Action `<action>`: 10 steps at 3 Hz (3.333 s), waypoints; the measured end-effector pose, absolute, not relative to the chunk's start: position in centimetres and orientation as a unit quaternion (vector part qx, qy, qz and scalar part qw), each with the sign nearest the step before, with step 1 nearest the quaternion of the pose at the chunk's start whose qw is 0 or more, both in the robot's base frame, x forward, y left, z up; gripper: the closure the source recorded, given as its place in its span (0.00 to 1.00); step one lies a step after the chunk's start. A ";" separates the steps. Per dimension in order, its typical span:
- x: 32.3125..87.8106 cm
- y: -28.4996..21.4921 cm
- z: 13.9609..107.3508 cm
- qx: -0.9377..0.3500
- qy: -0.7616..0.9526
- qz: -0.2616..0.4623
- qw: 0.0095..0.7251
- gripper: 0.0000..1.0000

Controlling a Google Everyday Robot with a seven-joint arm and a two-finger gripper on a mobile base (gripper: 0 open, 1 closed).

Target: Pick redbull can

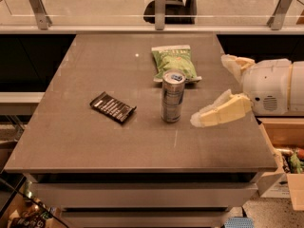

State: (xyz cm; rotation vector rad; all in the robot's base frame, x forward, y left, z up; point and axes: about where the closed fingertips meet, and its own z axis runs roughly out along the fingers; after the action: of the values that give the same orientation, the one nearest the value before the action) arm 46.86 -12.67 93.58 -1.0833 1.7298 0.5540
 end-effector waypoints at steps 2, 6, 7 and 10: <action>48.3 -9.4 91.6 -0.448 0.691 0.269 0.499 0.00; 51.8 -5.5 89.8 -0.434 0.641 0.326 0.542 0.00; 51.6 -4.4 89.7 -0.446 0.620 0.341 0.548 0.00; 51.4 -3.7 90.0 -0.452 0.615 0.343 0.547 0.64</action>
Offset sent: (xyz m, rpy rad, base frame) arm 0.0298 0.0427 -0.0355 0.1307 0.0097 0.0632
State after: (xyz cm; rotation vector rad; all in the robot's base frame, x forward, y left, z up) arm 51.45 -3.65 90.00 -1.0714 1.4574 0.8129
